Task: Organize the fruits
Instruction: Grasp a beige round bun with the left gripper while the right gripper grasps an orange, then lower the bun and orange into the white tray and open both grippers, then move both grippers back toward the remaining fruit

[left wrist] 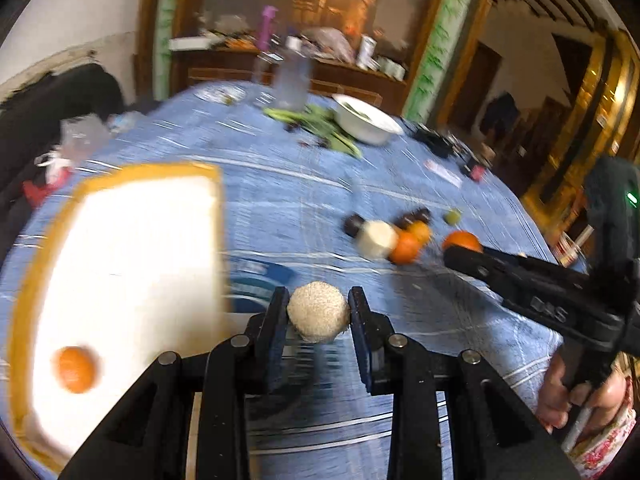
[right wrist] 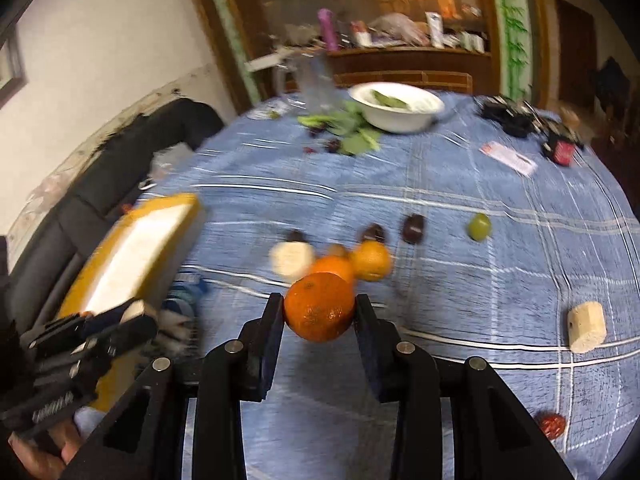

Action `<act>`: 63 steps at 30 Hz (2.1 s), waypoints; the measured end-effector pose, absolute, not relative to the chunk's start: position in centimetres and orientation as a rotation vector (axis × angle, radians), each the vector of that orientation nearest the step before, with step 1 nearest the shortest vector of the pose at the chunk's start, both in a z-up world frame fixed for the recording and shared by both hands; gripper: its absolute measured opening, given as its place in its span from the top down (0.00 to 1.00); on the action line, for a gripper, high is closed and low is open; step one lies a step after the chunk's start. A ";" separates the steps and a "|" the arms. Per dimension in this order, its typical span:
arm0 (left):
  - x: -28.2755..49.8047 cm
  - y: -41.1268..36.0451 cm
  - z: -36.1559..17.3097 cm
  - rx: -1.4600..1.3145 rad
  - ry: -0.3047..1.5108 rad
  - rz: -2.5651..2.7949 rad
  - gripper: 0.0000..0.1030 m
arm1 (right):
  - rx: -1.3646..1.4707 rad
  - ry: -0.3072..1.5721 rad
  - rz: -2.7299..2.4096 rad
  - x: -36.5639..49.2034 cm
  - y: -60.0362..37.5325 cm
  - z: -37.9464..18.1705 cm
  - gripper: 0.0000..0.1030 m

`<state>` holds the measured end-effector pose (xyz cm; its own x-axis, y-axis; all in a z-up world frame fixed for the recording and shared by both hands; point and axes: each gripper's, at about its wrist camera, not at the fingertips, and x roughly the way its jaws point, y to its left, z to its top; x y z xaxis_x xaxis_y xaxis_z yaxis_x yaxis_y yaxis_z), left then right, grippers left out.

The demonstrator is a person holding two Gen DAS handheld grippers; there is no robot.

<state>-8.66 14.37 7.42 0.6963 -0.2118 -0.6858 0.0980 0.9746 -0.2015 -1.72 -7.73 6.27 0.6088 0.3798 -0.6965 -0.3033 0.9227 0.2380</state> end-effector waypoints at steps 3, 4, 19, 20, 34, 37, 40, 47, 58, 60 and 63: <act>-8.7 18.4 8.8 -0.132 0.759 -0.068 0.72 | 0.069 0.807 0.482 -2.9 -4.4 8.0 0.63; -8.5 19.4 9.0 -0.132 0.761 -0.046 0.72 | 0.058 0.804 0.517 -3.2 -2.9 8.4 0.63; -5.4 32.1 4.2 -0.316 0.927 0.140 0.71 | -0.131 0.941 0.720 -2.4 16.4 4.5 0.62; -5.5 32.2 4.2 -0.324 0.926 0.137 0.67 | -0.131 0.952 0.715 -2.2 16.8 4.1 0.61; -9.5 29.2 8.8 -0.332 0.794 0.070 0.38 | -0.031 0.880 0.665 -3.3 11.8 7.2 0.43; -11.2 27.3 11.0 -0.312 0.746 0.035 0.35 | 0.023 0.840 0.644 -4.3 8.9 9.1 0.43; -13.3 25.2 14.0 -0.309 0.685 -0.021 0.34 | 0.082 0.782 0.619 -5.8 4.9 11.6 0.43; -18.3 21.3 21.5 -0.319 0.583 -0.222 0.33 | 0.131 0.597 0.495 -10.8 -5.4 19.6 0.43; -23.0 20.1 37.6 -0.253 0.400 -0.365 0.19 | 0.165 0.271 0.188 -19.8 -22.2 39.7 0.38; -22.5 20.1 39.5 -0.240 0.366 -0.320 0.15 | 0.166 0.224 0.116 -20.6 -24.3 42.8 0.35; -20.8 19.8 39.1 -0.231 0.358 -0.264 0.12 | 0.186 0.198 0.073 -20.8 -26.4 44.3 0.26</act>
